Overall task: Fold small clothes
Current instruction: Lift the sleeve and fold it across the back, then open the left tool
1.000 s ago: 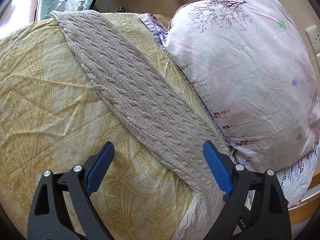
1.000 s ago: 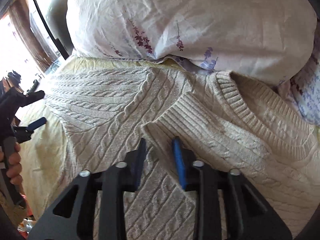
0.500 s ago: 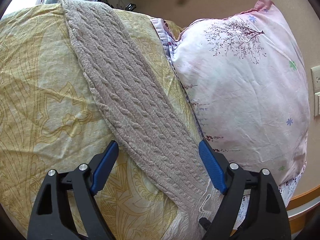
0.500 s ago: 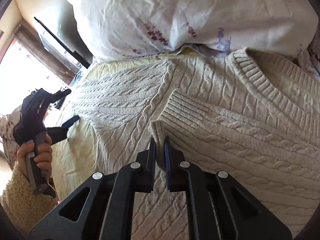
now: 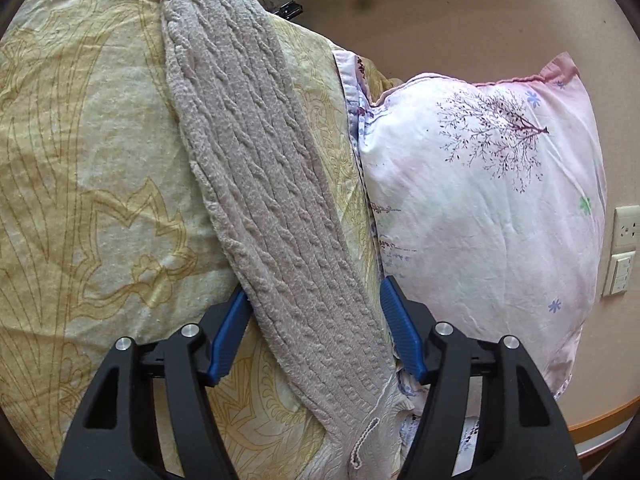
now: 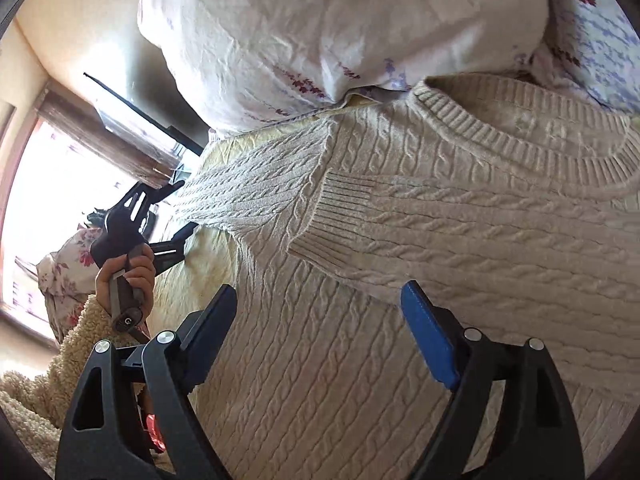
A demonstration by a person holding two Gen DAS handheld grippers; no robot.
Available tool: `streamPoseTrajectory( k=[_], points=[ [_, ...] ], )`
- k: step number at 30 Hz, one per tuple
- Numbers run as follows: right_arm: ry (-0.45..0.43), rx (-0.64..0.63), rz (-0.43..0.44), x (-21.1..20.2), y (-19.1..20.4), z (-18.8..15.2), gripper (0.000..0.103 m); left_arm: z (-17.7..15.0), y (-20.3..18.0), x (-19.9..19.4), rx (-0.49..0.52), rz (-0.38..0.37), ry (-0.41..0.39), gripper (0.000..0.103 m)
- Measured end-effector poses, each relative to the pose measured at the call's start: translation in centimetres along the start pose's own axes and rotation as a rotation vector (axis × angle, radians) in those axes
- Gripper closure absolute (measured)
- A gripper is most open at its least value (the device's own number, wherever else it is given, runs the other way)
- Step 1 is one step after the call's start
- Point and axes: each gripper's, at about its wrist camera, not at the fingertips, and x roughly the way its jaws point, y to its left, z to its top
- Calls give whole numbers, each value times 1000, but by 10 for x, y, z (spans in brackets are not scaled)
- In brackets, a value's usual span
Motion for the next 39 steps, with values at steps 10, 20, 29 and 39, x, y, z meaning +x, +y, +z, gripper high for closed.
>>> streamPoseTrajectory(
  k=[10, 20, 29, 39],
  points=[
    [-47, 107, -15, -58, -48, -12, 17, 17, 16, 4, -114, -22, -24, 93],
    [-150, 201, -40, -113, -85, -23, 17, -24, -59, 9, -67, -408, 90, 96],
    [-227, 281, -63, -143, -112, -41, 17, -157, -124, 45, 64, -604, 396, 96],
    [-252, 314, -73, -154, -120, -46, 17, -235, -83, 97, 192, -220, 559, 64]
  ],
)
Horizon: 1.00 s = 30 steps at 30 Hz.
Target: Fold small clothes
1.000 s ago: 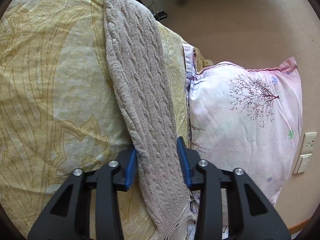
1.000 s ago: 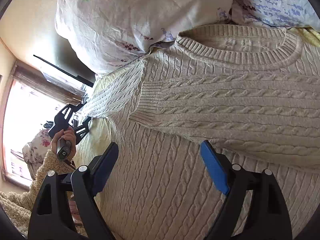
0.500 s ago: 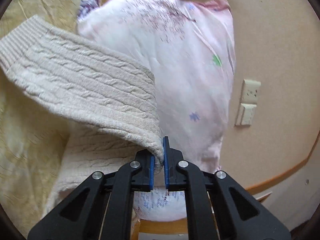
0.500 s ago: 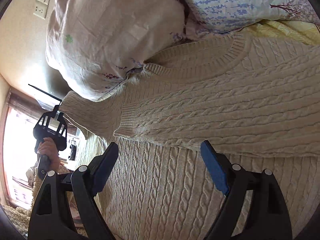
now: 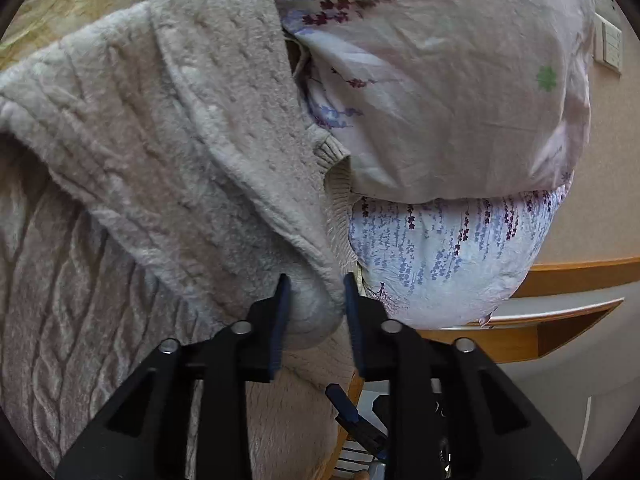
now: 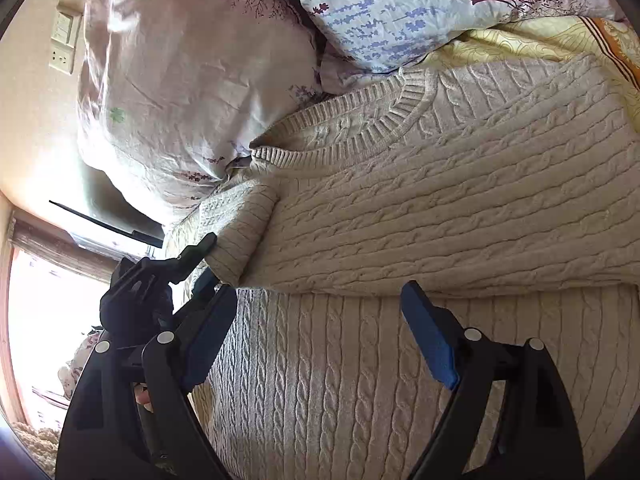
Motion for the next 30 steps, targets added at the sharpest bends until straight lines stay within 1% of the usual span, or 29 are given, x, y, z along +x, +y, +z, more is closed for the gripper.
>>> streamPoseTrajectory(
  k=[1, 2, 4, 7, 9, 10, 11, 12, 13, 15, 17, 20, 22, 24, 26, 27, 29, 30],
  points=[
    [-3, 3, -1, 0, -1, 0, 17, 4, 0, -8, -11, -12, -34, 57],
    [-5, 6, -1, 0, -3, 0, 17, 12, -1, -16, -18, -17, -73, 55],
    [-6, 7, -1, 2, -5, 1, 17, 28, 0, -29, -29, -14, -129, 53],
    [-2, 3, 0, 3, -5, 2, 17, 55, 8, -37, -83, -5, -167, 53],
    [-4, -2, 1, 2, -5, 4, 17, 66, 15, -39, -135, -10, -188, 56],
    [-9, -5, 1, 0, -5, 4, 17, 69, 18, -40, -169, -31, -199, 62],
    [-17, -6, 0, -3, -6, 4, 17, 72, 20, -40, -194, -46, -209, 72],
    [-25, -3, -1, -5, -7, 6, 17, 73, 19, -39, -197, -57, -217, 79],
    [-35, 3, -2, -8, -10, 6, 17, 74, 13, -36, -168, -63, -218, 95],
    [-56, 22, -9, -15, -16, 7, 17, 71, -8, -29, -63, -53, -203, 94],
    [-79, 40, -19, -22, -24, 8, 17, 65, -34, -16, 39, -70, -162, 94],
    [-125, 78, -32, -36, -38, 9, 17, 47, -77, 12, 238, -76, -69, 94],
    [-161, 113, -38, -46, -49, 11, 17, 26, -105, 35, 399, -52, 13, 94],
    [-195, 155, -41, -57, -62, 11, 17, -5, -129, 61, 575, -4, 103, 94],
    [-226, 195, -44, -67, -74, 12, 17, -47, -139, 88, 756, 74, 205, 93],
    [-241, 219, -47, -71, -81, 11, 17, -64, -141, 102, 832, 122, 263, 90],
    [-264, 259, -49, -79, -91, 11, 19, -94, -119, 117, 950, 220, 381, 76],
    [-270, 273, -45, -81, -94, 11, 21, -106, -112, 125, 991, 265, 428, 74]
  ],
)
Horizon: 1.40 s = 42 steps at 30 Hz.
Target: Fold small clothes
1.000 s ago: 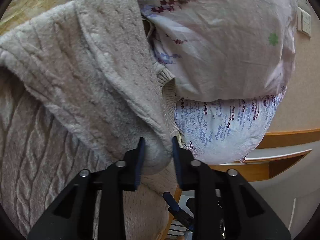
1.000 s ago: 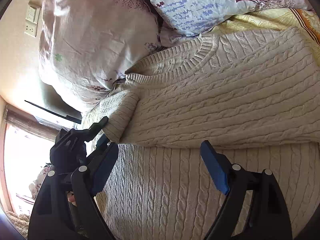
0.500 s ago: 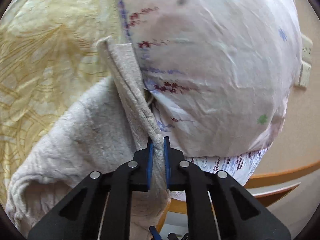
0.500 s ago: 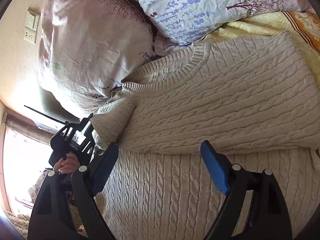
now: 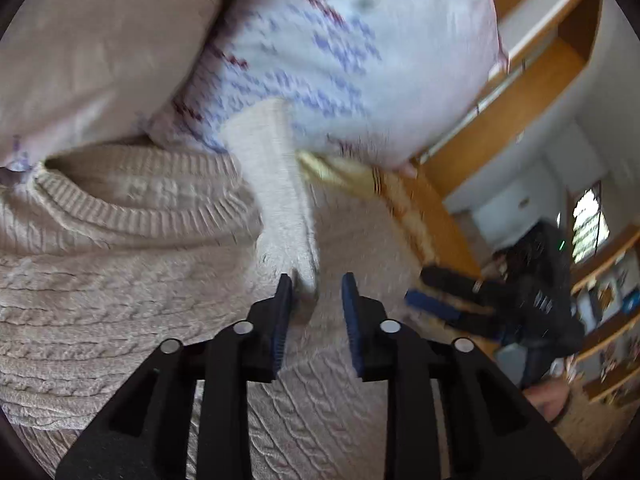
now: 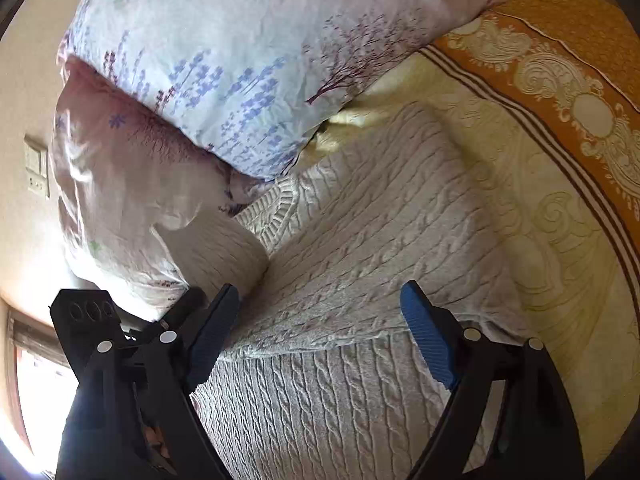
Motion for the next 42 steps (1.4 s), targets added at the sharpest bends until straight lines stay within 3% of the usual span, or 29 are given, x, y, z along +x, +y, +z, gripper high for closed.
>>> streamPoseTrajectory(
  k=[3, 5, 6, 12, 15, 17, 23, 29, 38, 42],
  points=[
    [-9, 14, 9, -4, -6, 2, 34, -25, -1, 4, 41, 4, 62, 67],
    [-4, 0, 2, -3, -4, 4, 40, -37, 7, -15, 45, 15, 34, 52],
    [-2, -15, -13, -2, -1, 6, 42, -40, 13, -28, 47, 39, 7, 49],
    [38, -79, -88, 23, 10, 19, 61, -44, 75, -111, -119, 292, -149, 48],
    [72, -114, -115, 33, 9, 15, 66, -57, 110, -145, -211, 415, -178, 48],
    [92, -143, -125, 39, 11, 13, 66, -67, 123, -158, -263, 456, -181, 48],
    [135, -262, -152, 52, 23, 1, 70, -94, 148, -166, -380, 424, -168, 43],
    [156, -307, -146, 55, 24, -4, 92, -94, 143, -147, -327, 448, -134, 43],
    [-72, -457, -195, 22, 70, 20, 96, -88, 147, -143, -324, 458, -131, 42],
    [29, -388, -296, 42, 37, 23, 96, -89, 150, -143, -328, 452, -143, 42]
  ],
)
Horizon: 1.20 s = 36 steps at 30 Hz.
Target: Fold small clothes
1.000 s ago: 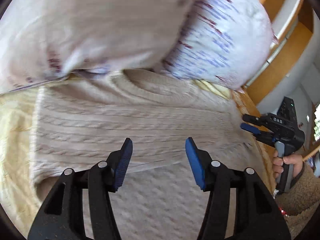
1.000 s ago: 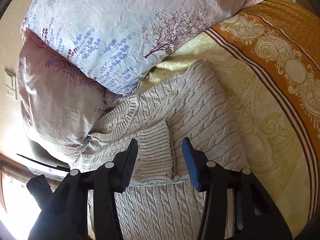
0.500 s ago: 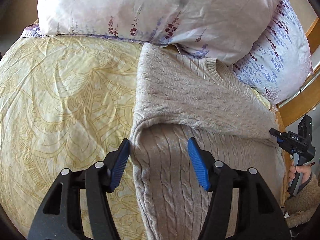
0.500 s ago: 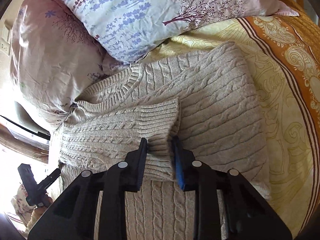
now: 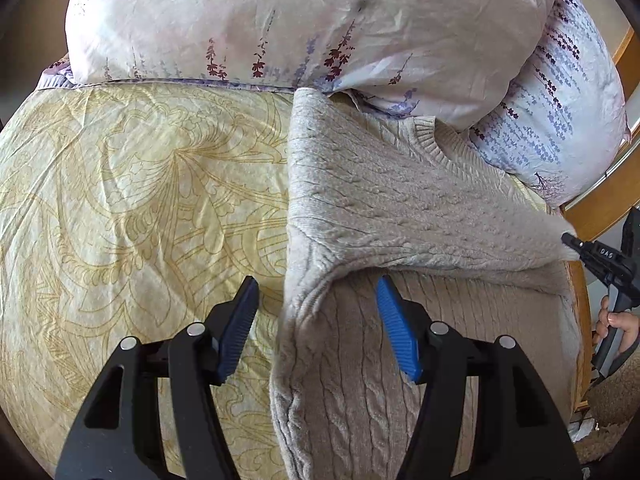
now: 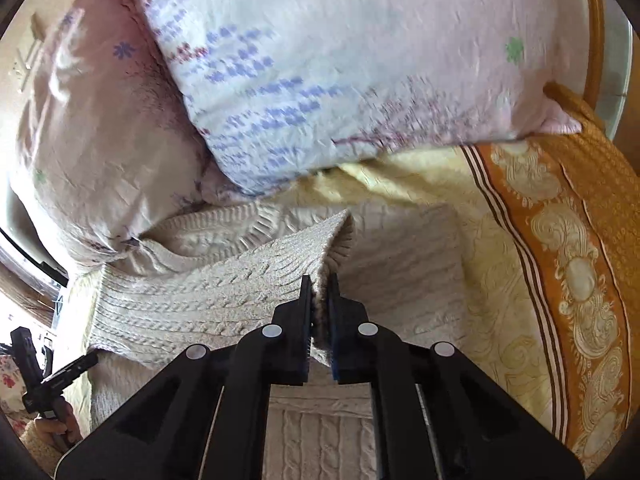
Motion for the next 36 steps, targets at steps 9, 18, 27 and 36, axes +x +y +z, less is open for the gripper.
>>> streamPoseTrajectory(
  k=[9, 18, 27, 36],
  points=[
    [-48, 132, -36, -40, -41, -22, 76, 2, 8, -10, -40, 4, -4, 50],
    [4, -76, -191, -57, -37, -66, 76, 1, 4, -8, 14, 33, 11, 50],
    [1, -176, -324, -34, -27, -68, 92, 2, -2, -3, 56, 70, 27, 51],
    [-10, -17, -291, -31, -50, -62, 91, 11, 12, -1, -40, 75, -4, 76]
  ],
)
